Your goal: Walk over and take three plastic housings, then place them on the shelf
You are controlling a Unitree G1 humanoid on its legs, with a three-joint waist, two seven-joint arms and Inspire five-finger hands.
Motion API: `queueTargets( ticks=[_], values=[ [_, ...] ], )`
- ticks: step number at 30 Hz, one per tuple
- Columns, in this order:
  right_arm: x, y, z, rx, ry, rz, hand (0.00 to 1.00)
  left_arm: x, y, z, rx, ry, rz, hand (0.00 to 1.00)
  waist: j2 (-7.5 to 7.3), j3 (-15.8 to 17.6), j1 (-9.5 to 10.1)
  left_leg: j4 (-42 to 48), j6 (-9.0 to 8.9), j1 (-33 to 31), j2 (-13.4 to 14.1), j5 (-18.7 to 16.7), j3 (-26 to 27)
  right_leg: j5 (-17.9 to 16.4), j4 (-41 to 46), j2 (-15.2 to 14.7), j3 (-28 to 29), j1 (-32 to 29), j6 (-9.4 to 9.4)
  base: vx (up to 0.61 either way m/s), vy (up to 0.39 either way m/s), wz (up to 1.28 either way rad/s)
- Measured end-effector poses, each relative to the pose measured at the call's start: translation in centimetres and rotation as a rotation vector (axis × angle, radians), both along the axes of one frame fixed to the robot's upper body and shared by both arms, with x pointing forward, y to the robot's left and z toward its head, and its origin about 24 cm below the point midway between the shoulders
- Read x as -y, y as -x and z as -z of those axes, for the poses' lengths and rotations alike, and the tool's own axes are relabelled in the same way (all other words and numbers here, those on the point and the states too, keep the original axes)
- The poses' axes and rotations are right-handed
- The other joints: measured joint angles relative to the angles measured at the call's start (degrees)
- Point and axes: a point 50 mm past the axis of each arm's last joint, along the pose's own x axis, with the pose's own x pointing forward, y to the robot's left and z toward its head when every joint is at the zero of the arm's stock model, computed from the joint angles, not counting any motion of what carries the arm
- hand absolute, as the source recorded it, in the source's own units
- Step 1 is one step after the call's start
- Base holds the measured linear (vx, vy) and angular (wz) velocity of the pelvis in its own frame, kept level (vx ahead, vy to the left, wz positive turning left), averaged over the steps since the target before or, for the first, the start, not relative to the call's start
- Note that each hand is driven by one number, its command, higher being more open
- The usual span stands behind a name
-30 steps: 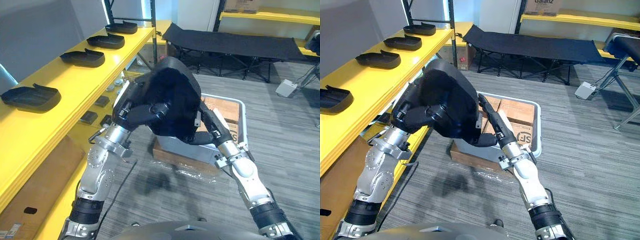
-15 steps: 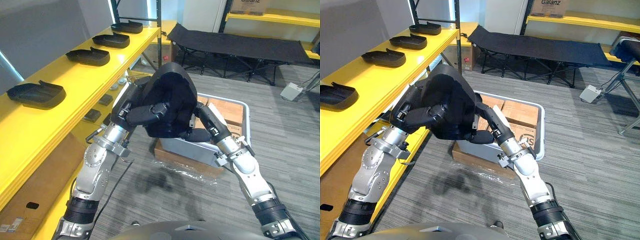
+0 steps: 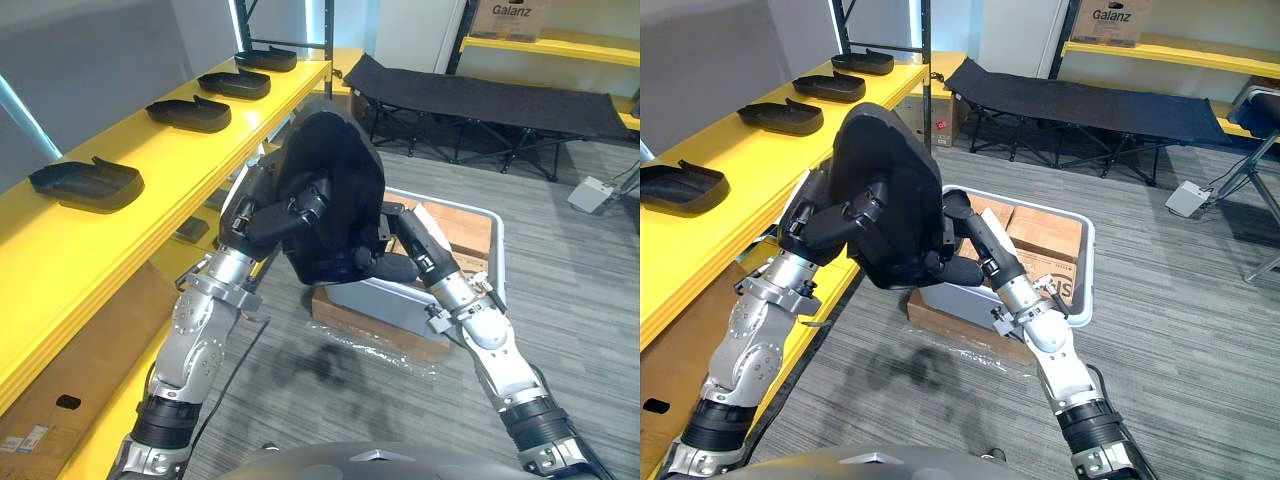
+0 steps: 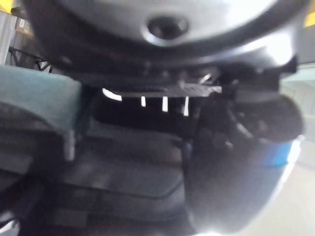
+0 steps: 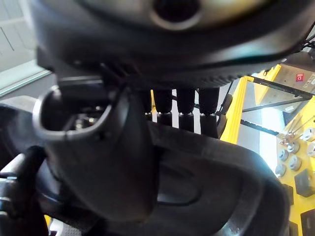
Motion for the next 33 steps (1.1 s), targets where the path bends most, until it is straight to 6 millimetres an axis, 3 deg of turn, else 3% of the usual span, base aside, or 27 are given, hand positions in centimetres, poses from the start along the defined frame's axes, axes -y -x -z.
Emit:
queueTargets(
  ticks=[6,18,25,32,33],
  values=[
    [-0.5,-0.3,0.1,-0.014,-0.075,0.053,0.0,1.1,0.4,-0.7,0.003,0.028,0.01,1.0,-0.06,0.0,0.04,0.0,0.0,-0.2,0.0,0.0,-0.1,0.0,0.0,0.0,0.0,-0.1,0.0,0.0,0.0,0.0],
    [-0.9,-0.4,0.7,-0.053,-0.097,0.061,0.0,0.6,0.2,-0.3,-0.007,-0.022,0.029,1.0,-0.19,-0.1,0.14,0.0,0.05,-0.2,-0.1,0.0,-0.2,0.0,0.0,0.0,0.0,-0.1,-0.01,0.0,0.0,0.0],
    [-0.6,-0.5,1.5,-0.086,-0.088,0.072,0.0,0.7,-0.2,1.2,-0.083,-0.189,0.015,1.0,-0.16,-0.2,0.12,0.0,0.05,-0.2,-0.1,0.0,-0.2,0.0,0.0,0.0,0.0,-0.2,-0.01,0.0,0.0,0.0],
    [-0.5,-0.5,1.6,-0.091,-0.104,0.099,0.0,0.5,-0.1,4.6,-0.202,-0.426,-0.006,1.0,-0.02,-0.3,0.19,0.0,0.05,-0.3,-0.1,0.0,-0.4,0.0,0.0,0.0,-0.1,-0.1,-0.01,0.0,0.0,0.0],
    [-0.6,-0.5,1.6,-0.091,-0.104,0.099,0.0,0.3,-0.2,5.2,-0.233,-0.443,-0.004,0.0,-0.02,-0.3,0.26,0.0,0.06,-0.3,-0.1,0.1,-0.5,0.0,0.0,0.0,-0.1,-0.1,-0.01,0.0,0.0,0.0]
  ],
)
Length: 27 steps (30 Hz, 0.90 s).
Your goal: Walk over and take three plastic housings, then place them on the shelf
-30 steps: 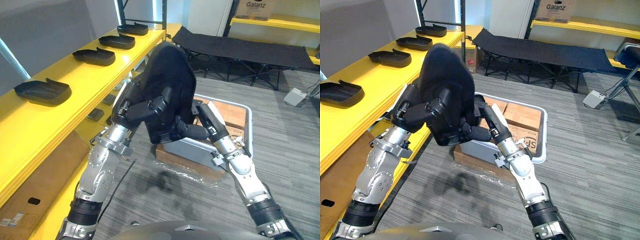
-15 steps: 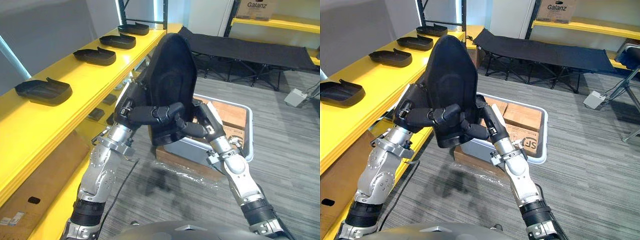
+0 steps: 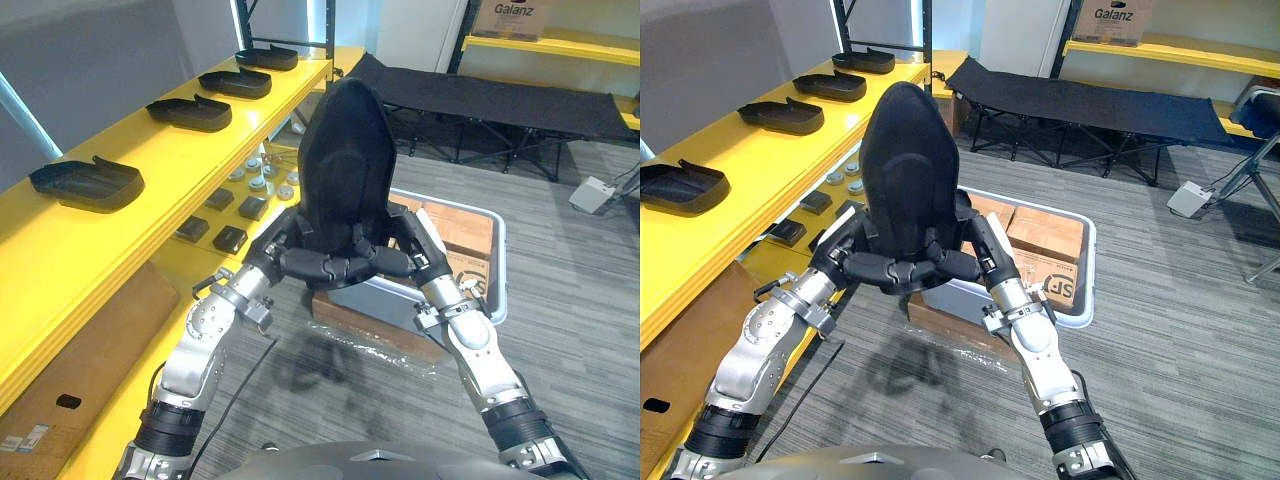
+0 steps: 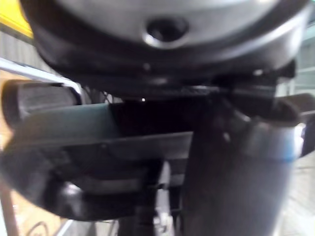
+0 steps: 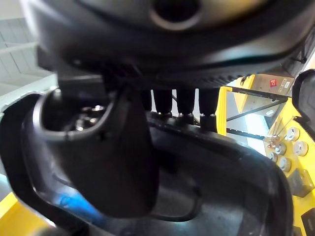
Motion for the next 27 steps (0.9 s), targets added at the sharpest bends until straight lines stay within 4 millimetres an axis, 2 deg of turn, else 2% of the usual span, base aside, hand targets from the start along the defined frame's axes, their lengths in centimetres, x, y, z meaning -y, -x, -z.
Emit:
queueTargets(
  ticks=[3,9,15,26,27],
  values=[
    [-0.2,0.0,0.1,-0.001,-0.004,0.004,0.0,-0.3,0.1,0.6,-0.019,-0.048,-0.011,0.0,0.0,0.0,0.03,0.0,0.02,0.0,0.0,0.0,-0.3,0.0,0.0,0.0,-0.3,0.2,-0.02,0.0,0.0,0.04],
    [-0.3,0.0,0.1,0.0,-0.01,0.019,0.0,-0.7,0.0,0.5,-0.012,-0.028,-0.078,0.0,0.0,0.0,0.18,0.0,0.08,0.0,0.0,0.1,-0.7,-0.1,0.0,0.0,-0.7,0.4,-0.09,0.0,0.0,0.02],
    [-1.6,0.2,0.0,0.004,-0.037,-0.017,0.0,-1.4,0.0,1.2,-0.064,0.11,-0.179,0.0,0.01,0.0,0.0,0.0,0.07,0.0,0.0,0.1,-0.7,-0.1,0.0,0.0,-0.7,0.4,-0.1,0.0,0.0,0.0],
    [-2.4,0.0,-0.6,0.024,-0.122,-0.015,0.0,-0.8,0.1,1.0,-0.068,0.259,-0.199,0.0,-0.05,0.0,-0.02,0.0,0.07,0.0,0.0,0.0,-0.5,-0.1,0.0,0.0,-0.6,0.3,-0.11,0.0,0.0,0.0],
    [-2.5,-0.1,-0.7,0.029,-0.126,-0.018,1.0,-0.8,0.1,1.1,-0.077,0.282,-0.2,0.0,-0.06,0.0,-0.1,0.0,0.07,0.0,0.0,0.0,-0.5,-0.1,0.0,0.0,-0.6,0.3,-0.11,0.0,0.0,0.0]
  ],
)
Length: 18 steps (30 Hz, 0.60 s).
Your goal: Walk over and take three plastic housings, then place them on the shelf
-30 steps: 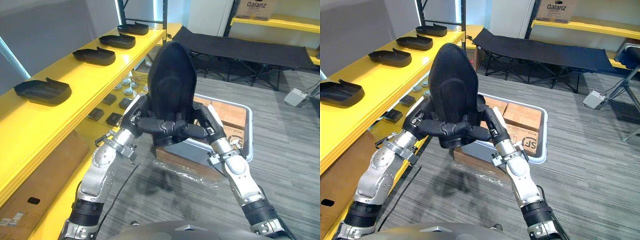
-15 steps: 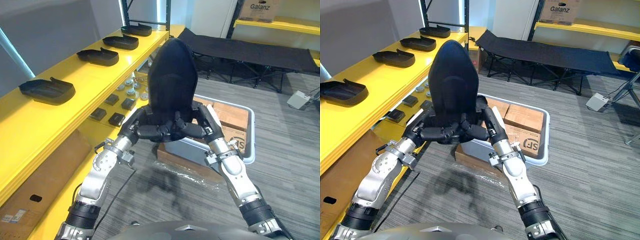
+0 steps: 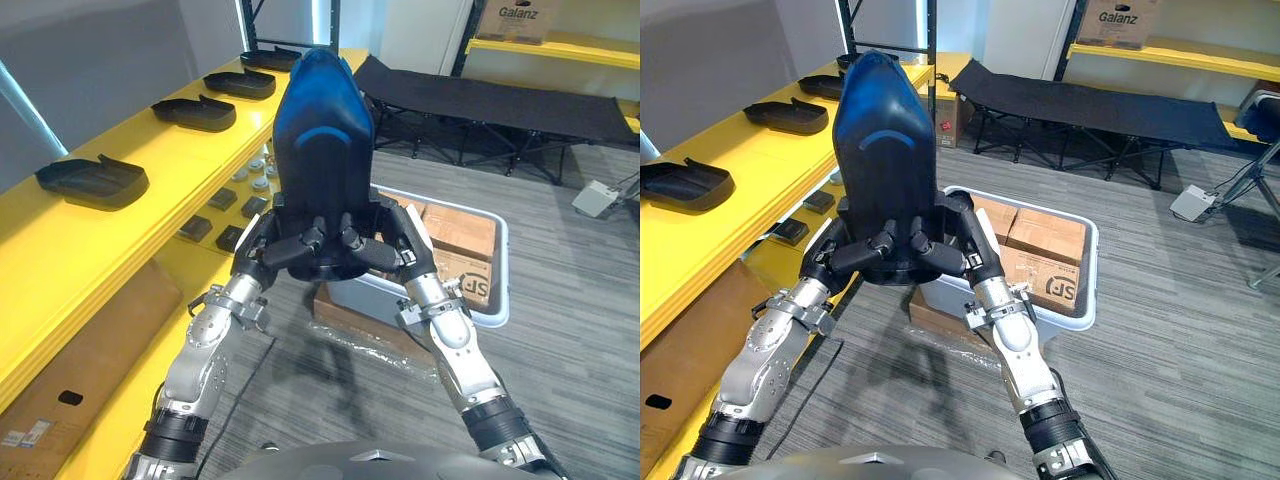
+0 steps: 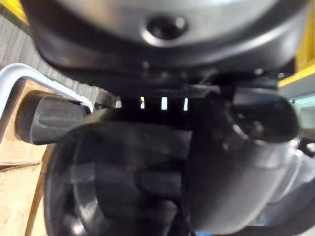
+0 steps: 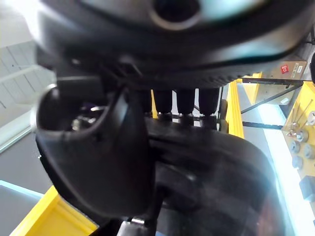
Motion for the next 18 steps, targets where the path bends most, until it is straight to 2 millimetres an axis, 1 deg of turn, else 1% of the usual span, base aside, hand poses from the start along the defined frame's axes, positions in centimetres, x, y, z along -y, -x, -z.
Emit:
queueTargets(
  ticks=[5,9,10,12,15,16,18],
  values=[
    [-0.2,-0.1,-0.2,0.01,-0.01,-0.011,1.0,0.1,-0.1,-0.1,0.022,0.068,-0.054,0.0,-0.11,0.1,0.05,0.0,0.0,0.0,0.0,0.0,0.0,0.0,0.0,0.0,0.0,0.0,0.0,0.0,0.0,0.0],
    [-0.2,0.0,0.0,0.0,-0.008,-0.011,1.0,-1.1,-0.3,-0.9,0.09,0.115,-0.204,0.0,-0.17,0.1,0.05,0.0,0.0,0.0,0.0,0.0,0.0,0.0,0.0,0.0,0.0,0.0,0.0,0.0,0.0,0.0],
    [-0.1,0.0,0.1,-0.005,-0.009,-0.004,1.0,-1.9,-0.2,-1.2,0.121,0.09,-0.277,0.0,-0.17,0.1,0.06,-0.1,-0.01,0.0,0.0,0.0,0.0,0.0,0.0,0.0,0.0,0.0,0.0,0.0,0.0,0.0],
    [0.1,-0.1,0.0,-0.005,-0.011,0.015,1.0,-2.7,-0.2,-1.4,0.147,0.026,-0.361,0.0,-0.19,0.1,0.24,-0.1,-0.02,0.0,0.0,0.0,0.0,0.0,0.0,0.0,0.0,0.0,0.0,0.0,0.0,0.0],
    [0.7,-0.1,0.0,0.013,0.039,0.075,1.0,-4.5,0.0,-1.8,0.185,-0.083,-0.501,0.0,-0.29,0.1,0.63,-0.1,-0.03,0.0,0.0,0.0,0.0,0.0,0.0,0.0,0.0,0.0,-0.02,0.0,0.0,0.0],
    [0.8,0.0,-0.1,0.019,0.047,0.085,1.0,-4.8,0.1,-1.9,0.192,-0.099,-0.527,0.0,-0.31,0.1,0.77,-0.1,-0.04,0.0,0.0,0.0,0.0,0.0,0.0,0.0,0.0,0.0,-0.02,0.0,0.0,0.0],
    [0.9,0.7,-0.9,0.056,0.03,0.085,1.0,-5.6,0.5,-2.0,0.216,-0.16,-0.614,0.0,-0.34,0.1,1.38,-0.1,-0.15,0.0,0.0,-0.1,0.0,-0.1,0.0,0.0,0.0,0.0,0.0,0.0,0.0,0.0]
  ],
)
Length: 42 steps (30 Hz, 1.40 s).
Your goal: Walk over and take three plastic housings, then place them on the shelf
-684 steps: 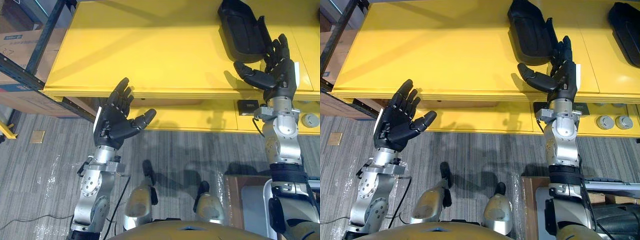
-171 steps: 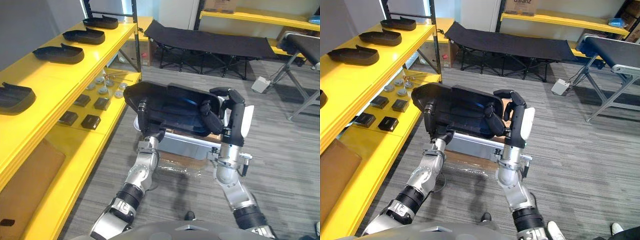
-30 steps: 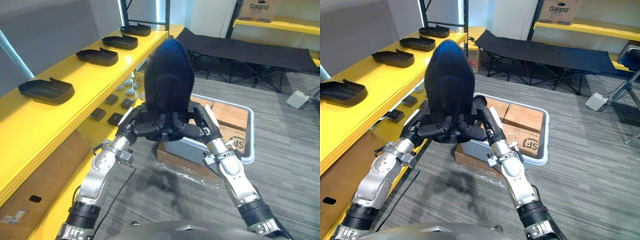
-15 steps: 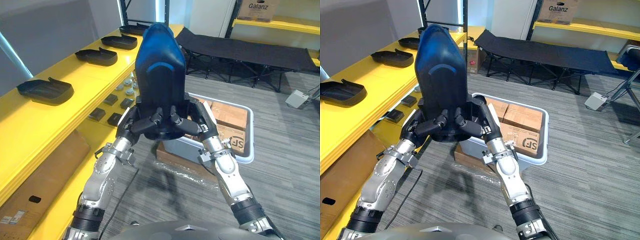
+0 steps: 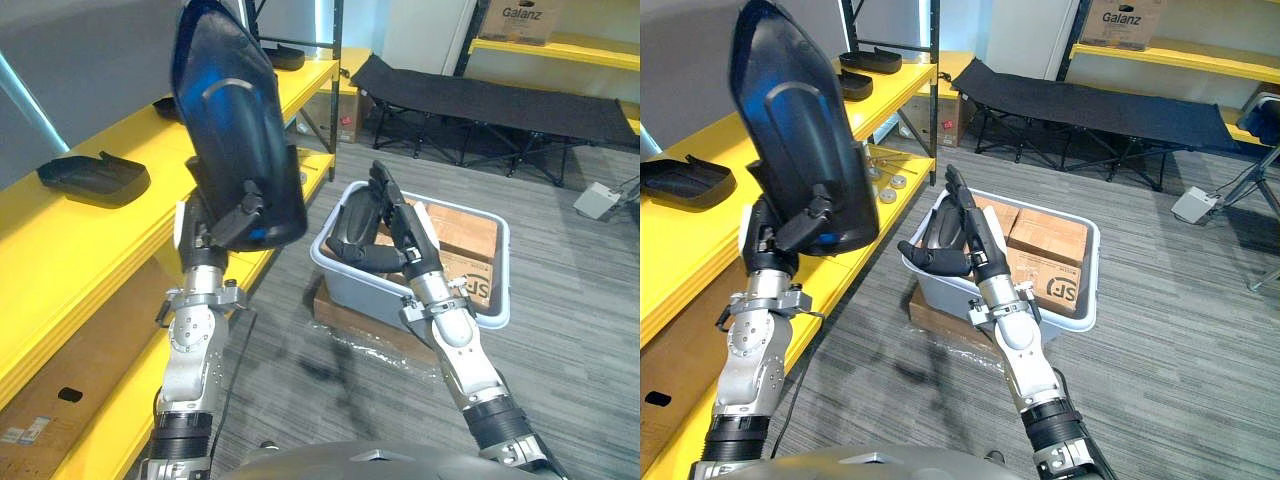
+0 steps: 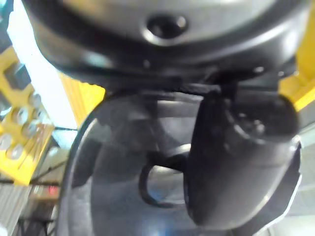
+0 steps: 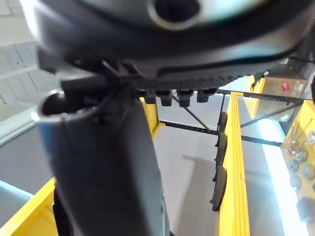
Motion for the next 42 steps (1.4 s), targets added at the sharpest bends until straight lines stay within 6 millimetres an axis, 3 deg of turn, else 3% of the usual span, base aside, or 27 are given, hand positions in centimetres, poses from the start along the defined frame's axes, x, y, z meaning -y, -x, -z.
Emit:
queueTargets(
  ticks=[5,8,13,16,22,25,29,33,36,37,39,41,42],
  values=[
    [-0.3,0.6,-2.9,0.103,-0.127,-0.033,1.0,-1.2,1.3,0.7,-0.022,-0.118,-0.147,0.0,-0.4,0.1,0.14,0.1,-0.08,0.0,0.0,-0.1,0.1,0.0,0.0,0.0,0.3,0.0,0.0,0.0,0.0,0.0],
    [-0.1,0.9,-3.4,0.117,-0.161,-0.031,1.0,-1.9,1.9,0.9,-0.032,-0.181,-0.219,0.0,-1.0,0.4,0.12,0.1,-0.25,0.3,0.0,-0.3,0.4,0.0,0.0,0.0,0.6,0.0,-0.02,0.0,0.0,-0.05],
    [0.5,1.7,-1.4,-0.016,-0.16,0.028,1.0,-3.1,2.9,1.0,-0.008,-0.163,-0.281,0.0,-1.12,0.5,-0.02,0.0,-0.51,0.6,0.1,-0.7,1.3,-0.3,0.0,0.0,1.1,-0.3,-0.15,0.0,0.006,-0.09],
    [1.7,2.5,0.6,-0.139,-0.208,0.1,1.0,-3.4,3.5,1.4,0.014,-0.028,-0.304,0.0,-0.8,0.7,-0.1,0.0,-0.46,0.6,0.1,-0.7,1.5,-0.4,0.0,0.0,1.2,-0.5,-0.01,0.02,0.015,-0.04],
    [3.9,2.7,2.7,-0.235,-0.282,0.181,1.0,-4.5,5.5,2.0,0.019,0.101,-0.373,0.0,-0.69,0.8,0.03,0.4,-0.42,-0.3,0.0,-0.7,0.4,-0.4,0.3,0.0,0.3,-0.1,0.05,0.03,0.01,0.1],
    [3.9,2.7,4.5,-0.309,-0.274,0.201,1.0,-4.8,6.8,0.8,0.08,0.129,-0.412,0.0,-0.66,0.8,1.6,1.4,-0.38,-1.6,-0.2,-0.7,-3.3,-0.7,0.3,-0.1,-3.3,1.6,0.34,0.02,-0.005,0.58],
    [2.2,2.7,6.3,-0.383,-0.143,0.145,1.0,-6.8,9.7,-0.9,0.155,0.09,-0.517,0.0,-0.44,1.0,5.6,2.0,-0.06,-3.2,-1.0,-0.6,-9.6,-2.4,0.3,-0.3,-9.1,4.4,1.11,-0.01,-0.01,0.73],
    [1.6,1.1,5.4,-0.367,-0.117,0.089,1.0,-9.1,13.6,0.1,0.182,0.211,-0.616,0.0,-0.08,1.6,9.58,2.0,-0.12,-3.6,-1.4,-0.9,-13.0,-3.6,0.8,-0.2,-12.5,6.2,1.6,-0.01,-0.005,0.49],
    [1.4,0.3,4.6,-0.343,-0.164,0.082,1.0,-10.0,15.7,0.6,0.212,0.291,-0.691,0.0,-0.57,2.2,10.34,4.5,-0.44,-4.2,-1.1,-1.1,-15.0,-6.2,4.0,-0.4,-13.8,7.3,1.61,0.02,-0.01,0.35],
    [1.4,0.3,4.7,-0.347,-0.169,0.087,1.0,-10.1,16.0,0.5,0.225,0.297,-0.7,0.0,-0.58,2.8,11.11,7.3,-0.29,-4.9,-0.8,-2.4,-15.1,-7.1,5.1,-0.5,-14.1,8.2,1.63,0.01,-0.008,0.3],
    [1.5,0.3,4.7,-0.353,-0.168,0.094,1.0,-10.0,15.9,0.5,0.223,0.294,-0.684,0.0,-0.68,3.3,10.57,10.8,0.33,-6.9,-0.8,-3.0,-14.4,-8.0,5.8,-0.7,-16.4,9.8,1.77,-0.01,-0.001,0.63],
    [2.0,0.3,4.8,-0.354,-0.161,0.123,1.0,-9.5,15.1,0.5,0.226,0.296,-0.624,0.0,-0.82,4.2,8.46,14.2,2.64,-9.9,-0.6,-3.2,-9.9,-8.8,6.1,-0.8,-20.7,11.5,1.89,-0.06,0.034,1.16],
    [2.5,0.5,4.9,-0.355,-0.144,0.154,1.0,-9.1,14.5,0.4,0.228,0.296,-0.573,0.0,-0.6,4.6,7.69,14.7,5.21,-10.9,0.3,-4.7,-5.1,-9.3,6.4,-0.8,-23.0,11.8,2.36,-0.07,0.053,0.89]
  ],
)
